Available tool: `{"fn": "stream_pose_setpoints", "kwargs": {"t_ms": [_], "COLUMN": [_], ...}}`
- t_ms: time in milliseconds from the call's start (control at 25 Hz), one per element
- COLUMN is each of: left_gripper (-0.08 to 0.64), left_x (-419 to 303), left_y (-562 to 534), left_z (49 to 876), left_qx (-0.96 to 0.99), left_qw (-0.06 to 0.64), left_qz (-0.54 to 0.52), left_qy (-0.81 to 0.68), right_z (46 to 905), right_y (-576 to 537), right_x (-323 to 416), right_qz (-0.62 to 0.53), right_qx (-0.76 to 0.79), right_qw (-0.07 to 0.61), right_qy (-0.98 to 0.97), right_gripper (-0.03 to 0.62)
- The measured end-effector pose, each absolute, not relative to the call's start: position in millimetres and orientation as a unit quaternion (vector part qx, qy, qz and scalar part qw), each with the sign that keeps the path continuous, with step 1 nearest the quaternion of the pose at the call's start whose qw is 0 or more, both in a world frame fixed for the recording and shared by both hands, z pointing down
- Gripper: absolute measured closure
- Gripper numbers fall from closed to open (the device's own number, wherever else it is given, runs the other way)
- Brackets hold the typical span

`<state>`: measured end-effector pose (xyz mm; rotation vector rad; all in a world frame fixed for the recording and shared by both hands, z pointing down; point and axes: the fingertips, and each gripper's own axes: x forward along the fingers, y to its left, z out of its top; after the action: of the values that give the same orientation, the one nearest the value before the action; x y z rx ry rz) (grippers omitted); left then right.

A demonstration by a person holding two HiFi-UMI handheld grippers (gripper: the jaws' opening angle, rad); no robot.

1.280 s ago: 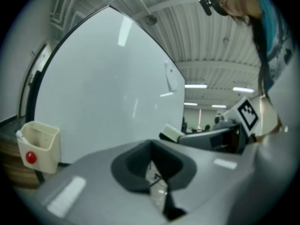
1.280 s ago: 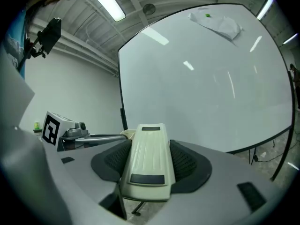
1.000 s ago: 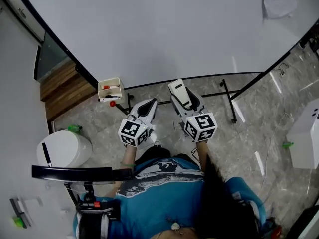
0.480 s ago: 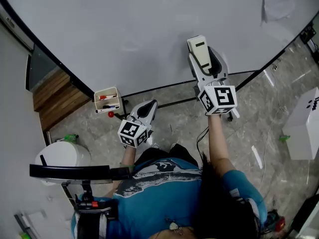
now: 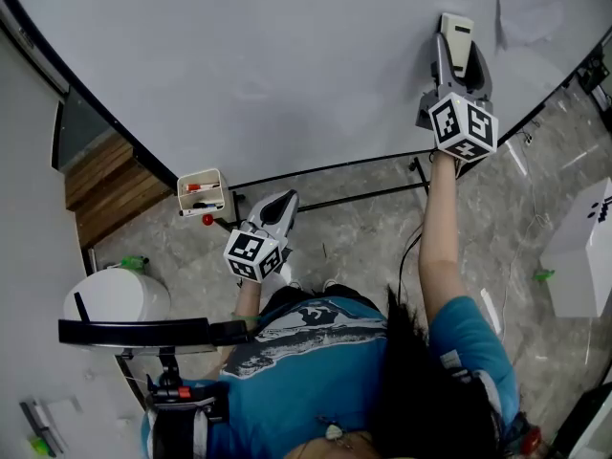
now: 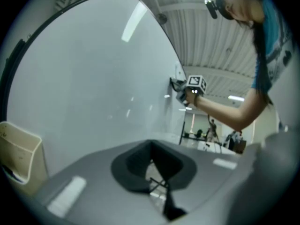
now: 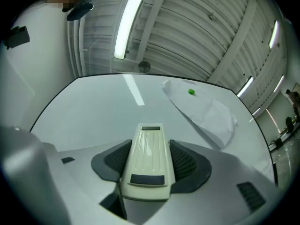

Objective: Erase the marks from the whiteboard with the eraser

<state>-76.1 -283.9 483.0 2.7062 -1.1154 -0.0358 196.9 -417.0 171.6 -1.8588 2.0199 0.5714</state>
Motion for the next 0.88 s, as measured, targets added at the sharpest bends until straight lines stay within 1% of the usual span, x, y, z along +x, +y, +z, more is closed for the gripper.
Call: {"fn": "stream_pose_setpoints", "kwargs": {"t_ms": [160,320,440,680,760,880], "left_gripper": [0.557,0.557,0.557,0.557,0.557,0.557], "left_x": [-75,-63,-57,-54,-55,-59], "left_y": [-283,-278,-277,-272,-270,-270], "left_z": [487,474,468,472,472,475], "left_qx": [0.916,0.911,0.910,0.910,0.909,0.906], "left_qw": [0.108,0.099,0.094,0.097,0.099,0.102], "left_qz": [-0.006,-0.009,-0.011,-0.006,-0.005,-0.005], "left_qy": [-0.386,-0.400,-0.403,-0.403,-0.406,-0.411], "right_z": [174,166,166,183,193,216], "right_y": [-420,-407,-401,-389,-385,-379], "right_x": [200,214,201,112,73,15], "right_qz": [0.207,0.202,0.206,0.243,0.272,0.331], "right_qx": [-0.647,-0.644,-0.630,-0.568,-0.543,-0.504], "right_qw": [0.177,0.194,0.195,0.162,0.133,0.072], "right_qy": [0.712,0.712,0.723,0.769,0.784,0.794], "right_gripper": [0.330,0.330,0.330,0.330,0.330,0.330]}}
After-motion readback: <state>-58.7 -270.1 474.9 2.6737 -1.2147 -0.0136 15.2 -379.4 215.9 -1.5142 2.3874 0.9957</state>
